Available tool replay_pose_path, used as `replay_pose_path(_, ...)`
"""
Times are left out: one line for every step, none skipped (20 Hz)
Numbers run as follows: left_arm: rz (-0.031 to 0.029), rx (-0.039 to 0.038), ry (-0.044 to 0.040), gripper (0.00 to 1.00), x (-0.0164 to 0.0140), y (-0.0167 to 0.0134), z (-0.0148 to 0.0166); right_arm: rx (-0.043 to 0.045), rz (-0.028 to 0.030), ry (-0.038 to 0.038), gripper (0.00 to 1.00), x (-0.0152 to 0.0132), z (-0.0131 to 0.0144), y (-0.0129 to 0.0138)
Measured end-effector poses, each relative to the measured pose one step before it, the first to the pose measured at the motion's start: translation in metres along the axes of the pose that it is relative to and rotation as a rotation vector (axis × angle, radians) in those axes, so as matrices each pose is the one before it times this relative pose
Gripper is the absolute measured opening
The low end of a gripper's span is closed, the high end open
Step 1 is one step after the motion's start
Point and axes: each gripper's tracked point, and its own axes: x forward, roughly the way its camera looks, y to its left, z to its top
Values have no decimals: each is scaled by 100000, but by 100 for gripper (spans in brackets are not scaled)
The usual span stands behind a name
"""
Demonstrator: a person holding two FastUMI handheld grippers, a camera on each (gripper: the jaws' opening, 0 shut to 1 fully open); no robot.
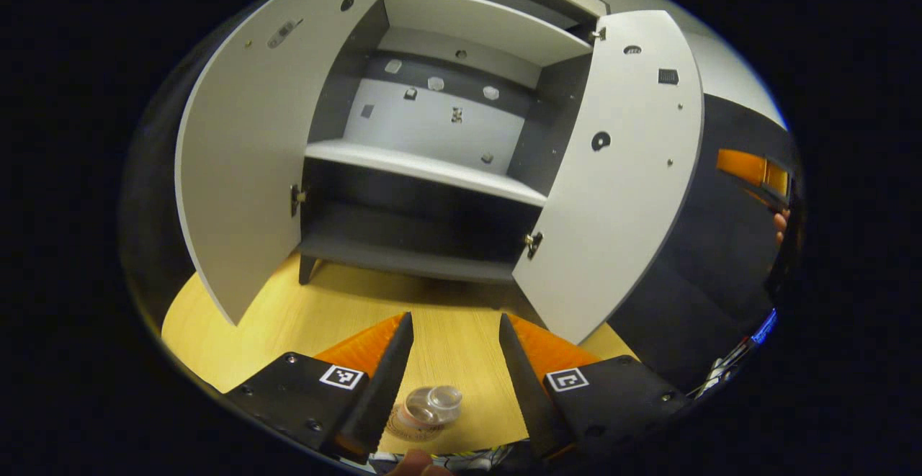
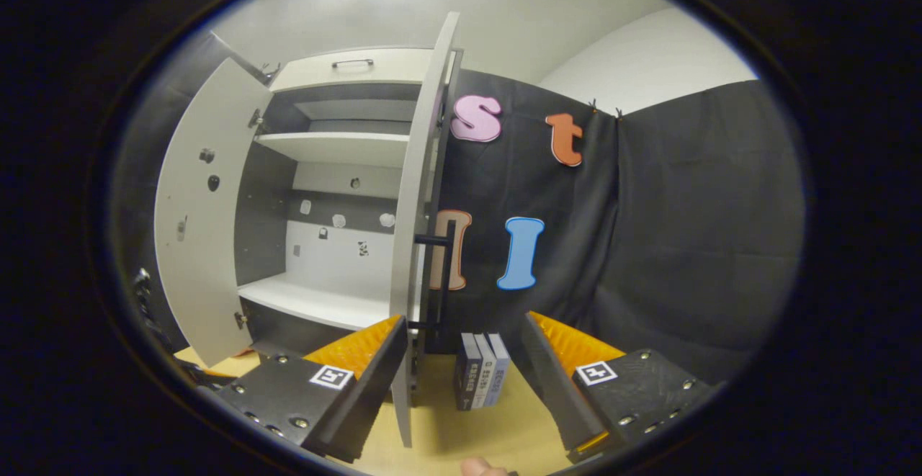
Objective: Grasp the bottle in the cabinet with the left hand and place it on the coaster, then close the right door with the right hand and the left door with the left hand.
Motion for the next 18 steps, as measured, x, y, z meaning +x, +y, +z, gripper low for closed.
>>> replay_pose_path(1572, 989, -3434, 77, -282, 193, 1598, 400, -389, -174, 94, 185, 62, -171)
replay_pose_path(1778, 539, -3623, 77, -298, 254, 1737, 431, -846, 45, 96, 197, -74, -244)
replay_pose_path(1389, 70, -3420, 77, -205, -23, 1514, 417, -1256, 226, 94, 247, -39, -213)
replay_pose_path(1952, -56, -3816, 77, -359, 183, 1862, 451, -1169, 190, 94, 320, -145, -216)
replay_pose_path(2071, 147, -3164, 77, -268, 333, 1443, 510, -566, 132, 94, 252, -9, -54)
replay_pose_path(2434, 284, -3983, 77, -459, 424, 1752, 438, -61, 84, 97, 196, -12, 101)
replay_pose_path(2391, 170, -3383, 77, -335, 513, 1418, 30, 235, -75, 97, 411, 35, 187)
replay_pose_path(2857, 195, -2676, 86, -384, 642, 1232, -526, 289, -250, 97, 390, 32, 111)
replay_pose_path(2716, 85, -1955, 83, -327, 765, 925, -953, 327, -290, 96, 371, 48, 147)
replay_pose_path(2132, 95, -1115, 92, -444, 718, 707, -746, 98, -266, 96, 343, -27, -10)
replay_pose_path(1851, -102, -909, 93, -497, 720, 606, -152, 300, -78, 94, 290, 13, 104)
replay_pose_path(2094, -83, -597, 93, -505, 832, 499, 288, 438, 42, 94, 233, -36, 117)
replay_pose_path(2393, -122, -537, 93, -340, 959, 363, 367, 231, 231, 94, 206, -24, 113)
replay_pose_path(2313, -10, -485, 93, -458, 993, 301, 191, -134, 222, 96, 97, -124, -30)
replay_pose_path(2476, 79, -293, 93, -327, 908, 123, 46, -196, 94, 96, 159, -65, -109)
replay_pose_path(2357, 218, -94, 93, -406, 995, 103, 29, -115, 275, 96, 66, -97, -21)
replay_pose_path(2539, 280, -131, 93, -220, 992, 102, 348, 179, 251, 96, 94, 11, -9)
replay_pose_path(2536, 148, -146, 93, -286, 1005, 149, 366, 257, 218, 96, 111, -25, 139)
